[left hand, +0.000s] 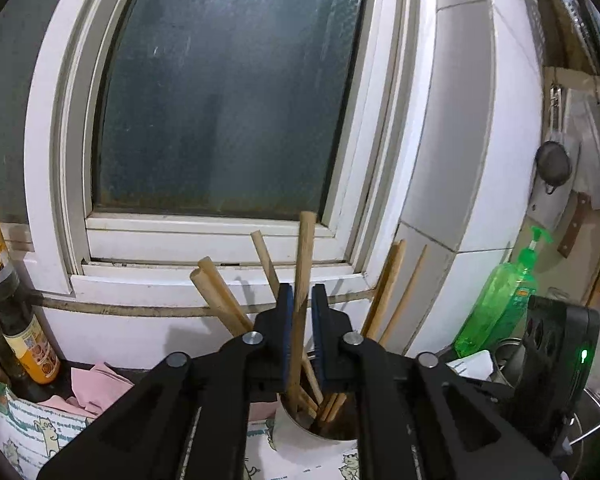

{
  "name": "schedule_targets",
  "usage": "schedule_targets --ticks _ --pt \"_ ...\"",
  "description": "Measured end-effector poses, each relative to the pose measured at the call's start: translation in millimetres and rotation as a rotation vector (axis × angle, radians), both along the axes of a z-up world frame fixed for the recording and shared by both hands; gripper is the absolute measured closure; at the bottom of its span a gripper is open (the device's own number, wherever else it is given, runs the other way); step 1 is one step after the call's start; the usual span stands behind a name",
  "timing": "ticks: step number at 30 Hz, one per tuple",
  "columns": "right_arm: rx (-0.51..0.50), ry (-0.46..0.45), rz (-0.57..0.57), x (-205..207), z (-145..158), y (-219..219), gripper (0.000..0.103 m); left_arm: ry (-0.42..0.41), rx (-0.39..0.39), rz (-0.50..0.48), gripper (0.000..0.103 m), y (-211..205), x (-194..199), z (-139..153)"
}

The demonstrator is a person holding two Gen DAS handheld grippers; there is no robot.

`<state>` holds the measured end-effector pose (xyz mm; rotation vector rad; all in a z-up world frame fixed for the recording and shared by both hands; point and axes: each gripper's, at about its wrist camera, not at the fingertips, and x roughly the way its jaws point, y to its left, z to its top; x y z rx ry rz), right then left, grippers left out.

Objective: Organize utensils
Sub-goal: 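Lower the skewer and chopstick into the white cup and open both grippers, then withdraw both tools from the cup back toward the cloth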

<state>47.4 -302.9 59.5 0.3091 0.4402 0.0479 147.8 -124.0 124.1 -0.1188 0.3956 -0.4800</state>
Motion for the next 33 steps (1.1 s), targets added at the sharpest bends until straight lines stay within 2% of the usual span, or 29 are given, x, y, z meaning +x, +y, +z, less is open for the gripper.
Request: schedule_targets --ticks 3,5,7,9,11,12,16,20,22,25,27,30,33 --pt "0.017 -0.043 -0.013 -8.3 5.1 -2.5 0.099 -0.046 -0.007 -0.003 0.075 6.0 -12.7 4.7" --pt "0.015 -0.068 -0.031 -13.6 8.0 -2.5 0.098 -0.069 -0.006 0.013 0.061 10.4 -20.2 7.7" --pt "0.012 -0.081 -0.048 -16.8 10.2 -2.5 0.097 -0.082 -0.010 0.028 0.053 16.1 -25.6 9.8" --pt "0.018 -0.095 -0.052 -20.1 12.0 -3.2 0.092 -0.099 -0.001 0.060 0.042 23.7 -32.8 10.3" --pt "0.009 -0.105 -0.064 -23.0 13.4 -2.2 0.080 -0.133 0.030 0.129 0.024 32.0 -41.8 8.7" --pt "0.002 -0.110 -0.065 -24.1 14.1 -1.5 0.079 -0.149 0.041 0.151 0.021 36.7 -46.8 6.5" --pt "-0.044 -0.120 -0.050 -27.4 16.9 8.5 0.077 -0.156 0.079 0.194 0.016 57.3 -58.0 -4.7" --pt "-0.077 -0.132 -0.061 -33.6 18.6 21.6 0.065 -0.142 0.117 0.263 0.004 79.7 -66.2 -14.8" --pt "-0.115 -0.152 -0.019 -39.0 22.9 35.1 0.059 -0.091 0.133 0.307 0.003 89.9 -65.8 -22.4" --pt "-0.198 -0.173 -0.037 -46.9 30.2 57.8 0.051 -0.079 0.166 0.330 0.003 101.4 -68.7 -32.5" --pt "-0.180 -0.143 -0.042 -46.8 33.8 67.6 0.048 -0.094 0.186 0.355 0.003 109.7 -71.6 -38.5" --pt "-0.095 -0.079 -0.012 -43.1 33.8 79.3 0.043 -0.101 0.187 0.396 0.003 122.5 -70.5 -48.4" --pt "-0.090 -0.069 -0.027 -41.2 24.6 90.8 0.040 -0.069 0.153 0.398 0.003 132.1 -65.8 -59.6"
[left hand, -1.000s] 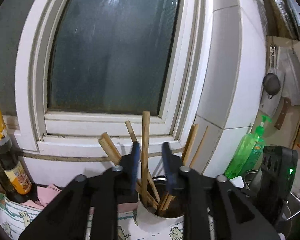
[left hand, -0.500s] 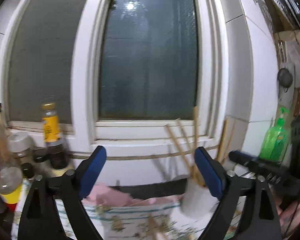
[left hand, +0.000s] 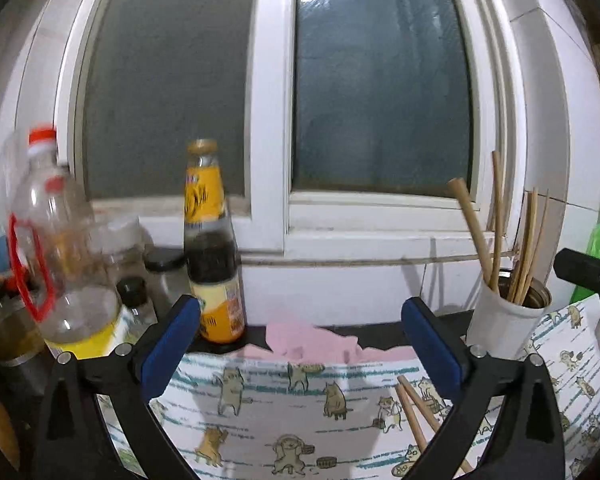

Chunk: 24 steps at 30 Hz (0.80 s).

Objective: Organize utensils
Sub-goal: 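Withdraw both tools from the cup back toward the cloth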

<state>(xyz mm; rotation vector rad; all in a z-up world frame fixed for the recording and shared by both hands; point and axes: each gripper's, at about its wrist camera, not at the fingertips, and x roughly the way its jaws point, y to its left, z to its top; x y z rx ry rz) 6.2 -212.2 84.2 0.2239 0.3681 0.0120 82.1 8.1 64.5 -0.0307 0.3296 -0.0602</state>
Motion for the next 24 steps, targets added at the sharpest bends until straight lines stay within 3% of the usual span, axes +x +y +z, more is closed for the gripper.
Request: schedule_targets --ticks 2,5,10,13,18,24 --pt "-0.033 -0.007 -0.044 0.8 -9.8 6.5 0.036 -0.002 -0.018 -0.004 0.003 4.1 5.0 -10.4" --pt "-0.046 0.017 -0.060 9.5 -23.5 8.7 0.035 0.051 0.045 0.036 0.003 1.1 15.3 -20.7" --pt "-0.068 0.001 -0.090 8.6 -33.6 4.5 0.030 -0.029 0.027 0.001 0.003 -4.1 0.2 -19.0" --pt "-0.088 -0.042 -0.090 1.8 -32.9 5.4 0.029 -0.076 0.061 0.022 0.001 -8.3 -6.4 -17.6" --pt "-0.130 -0.096 -0.067 -4.9 -29.4 15.2 0.026 -0.065 0.074 0.031 0.001 -9.6 -5.6 -19.0" --pt "-0.174 -0.115 -0.080 -5.1 -28.4 21.2 0.020 -0.097 -0.015 0.083 0.000 7.7 -15.4 -8.5"
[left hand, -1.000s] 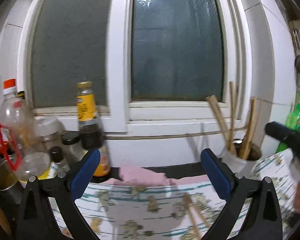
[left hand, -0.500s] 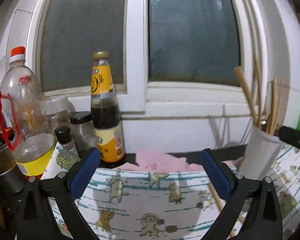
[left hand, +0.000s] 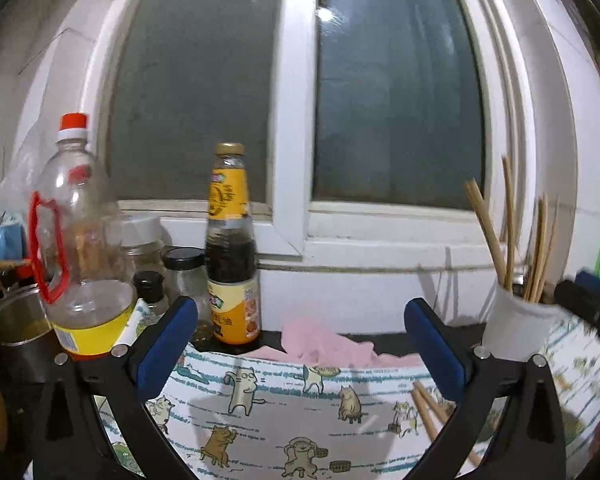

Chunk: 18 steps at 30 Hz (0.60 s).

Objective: Organize utensils
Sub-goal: 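Withdraw both tools from the cup back toward the cloth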

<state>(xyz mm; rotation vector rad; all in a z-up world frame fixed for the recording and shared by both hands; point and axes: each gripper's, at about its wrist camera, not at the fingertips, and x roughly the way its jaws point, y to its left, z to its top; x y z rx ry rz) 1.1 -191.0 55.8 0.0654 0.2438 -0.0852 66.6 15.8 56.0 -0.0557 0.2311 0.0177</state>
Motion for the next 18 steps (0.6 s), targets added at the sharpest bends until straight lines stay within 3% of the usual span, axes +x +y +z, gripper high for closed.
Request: schedule_targets --ticks 7,9,12,18 --pt "0.028 0.059 0.089 5.3 -3.5 1.2 0.020 -0.022 -0.035 0.071 0.000 16.4 -4.3 4.2" --pt "0.042 0.090 0.151 8.5 -6.9 5.7 0.025 -0.034 -0.031 0.092 0.000 17.9 -6.2 5.2" --pt "-0.029 0.145 0.176 16.4 -15.8 20.5 0.030 -0.035 -0.063 0.120 0.000 23.9 -5.9 4.8" --pt "-0.085 0.397 0.161 51.8 -54.9 33.7 0.045 -0.027 -0.042 0.147 0.000 24.1 -1.8 2.5"
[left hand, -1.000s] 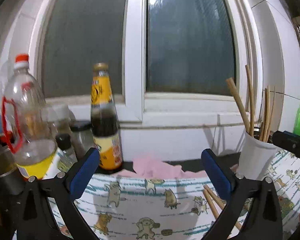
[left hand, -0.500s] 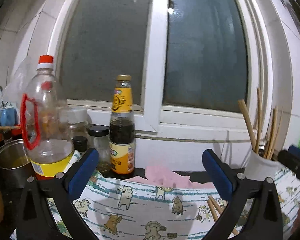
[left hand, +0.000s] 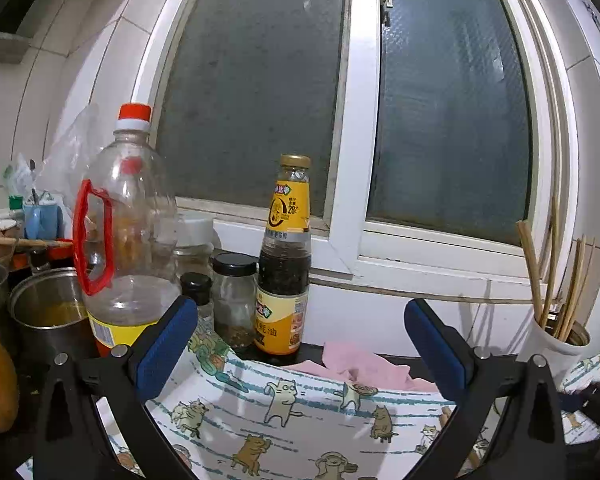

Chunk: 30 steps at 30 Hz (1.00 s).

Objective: Organize utensils
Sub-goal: 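Withdraw both tools from the cup back toward the cloth, then grasp a wooden chopstick with the right gripper while the left gripper grasps another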

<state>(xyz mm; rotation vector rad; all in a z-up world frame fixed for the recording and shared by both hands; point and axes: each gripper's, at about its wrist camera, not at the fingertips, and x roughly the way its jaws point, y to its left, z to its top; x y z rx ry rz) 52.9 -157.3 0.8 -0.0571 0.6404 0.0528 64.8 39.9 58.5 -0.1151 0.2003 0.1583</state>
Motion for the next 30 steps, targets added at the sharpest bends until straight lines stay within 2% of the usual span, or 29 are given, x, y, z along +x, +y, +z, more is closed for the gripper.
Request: schedule_targets --ticks 3,5,10,13,18,21,22,27,30 --pt "0.018 0.083 -0.021 10.4 -12.1 -4.0 0.047 -0.008 0.010 0.006 0.000 -1.4 -1.2 -0.4" --pt "0.036 0.102 -0.037 12.1 -15.3 -7.9 0.047 -0.004 0.001 0.010 0.000 0.0 -0.3 -1.3" --pt "0.023 0.187 -0.012 20.3 -29.5 -4.0 0.047 0.003 0.010 0.018 0.000 -0.5 0.4 -2.8" --pt "-0.008 0.280 -0.019 28.0 -43.3 -1.6 0.048 0.004 0.023 0.022 0.000 -1.7 -0.2 -2.9" --pt "-0.003 0.289 -0.050 31.1 -47.4 -5.7 0.059 0.003 0.042 0.023 0.000 -4.2 -0.2 -2.9" --pt "-0.010 0.283 -0.063 30.6 -47.5 -5.9 0.079 0.008 0.062 0.020 0.000 -7.5 0.1 -3.9" --pt "-0.015 0.282 -0.074 30.8 -47.3 -6.6 0.090 0.011 0.070 0.016 0.000 -8.7 0.9 -4.5" --pt "0.021 0.289 -0.090 28.8 -43.4 -15.2 0.095 0.027 0.112 -0.012 0.000 -16.7 3.2 -9.0" --pt "0.125 0.310 -0.064 29.0 -41.9 -25.1 0.095 0.030 0.129 -0.029 0.000 -21.1 3.2 -11.3"
